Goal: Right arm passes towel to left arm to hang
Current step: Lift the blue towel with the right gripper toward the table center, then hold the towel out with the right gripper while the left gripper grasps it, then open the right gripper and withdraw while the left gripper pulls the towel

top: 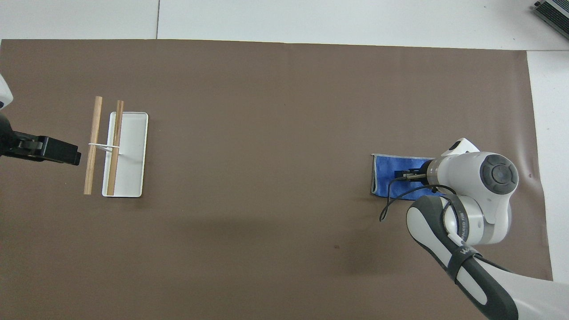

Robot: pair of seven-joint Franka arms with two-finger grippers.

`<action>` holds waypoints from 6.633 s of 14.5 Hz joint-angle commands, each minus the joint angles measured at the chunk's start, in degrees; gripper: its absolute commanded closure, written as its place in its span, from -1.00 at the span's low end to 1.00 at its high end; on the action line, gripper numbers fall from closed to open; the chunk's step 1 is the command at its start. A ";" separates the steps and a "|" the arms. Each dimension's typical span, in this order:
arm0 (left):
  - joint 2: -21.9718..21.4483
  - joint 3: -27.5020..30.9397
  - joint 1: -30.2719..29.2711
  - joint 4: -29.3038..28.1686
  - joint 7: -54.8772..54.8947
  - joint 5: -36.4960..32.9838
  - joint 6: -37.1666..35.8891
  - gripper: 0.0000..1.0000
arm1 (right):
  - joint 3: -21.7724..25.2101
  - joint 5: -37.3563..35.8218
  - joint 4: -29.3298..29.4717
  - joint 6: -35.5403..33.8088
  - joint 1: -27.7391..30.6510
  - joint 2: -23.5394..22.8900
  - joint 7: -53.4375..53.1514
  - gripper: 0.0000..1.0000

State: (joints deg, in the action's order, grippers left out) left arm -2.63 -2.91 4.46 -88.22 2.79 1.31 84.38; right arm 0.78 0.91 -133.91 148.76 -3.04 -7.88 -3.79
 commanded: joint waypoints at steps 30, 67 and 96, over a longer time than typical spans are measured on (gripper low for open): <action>-2.02 -0.60 3.62 -2.83 -6.10 0.17 2.18 -1.00 | -9.39 90.82 16.41 -30.02 -2.32 8.15 20.84 1.00; -11.08 -2.80 25.86 -33.60 -101.31 19.17 66.97 -0.73 | -9.39 103.77 12.01 -40.30 -3.56 8.94 25.59 1.00; -11.34 -2.36 9.09 -34.64 -96.22 18.29 60.02 1.00 | -9.30 51.44 16.75 -11.83 -6.63 10.26 1.53 -1.00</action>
State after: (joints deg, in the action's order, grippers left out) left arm -12.04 -4.73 15.95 -120.45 -94.70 19.49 145.59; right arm -8.30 60.65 -117.67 136.34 -10.67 2.74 1.23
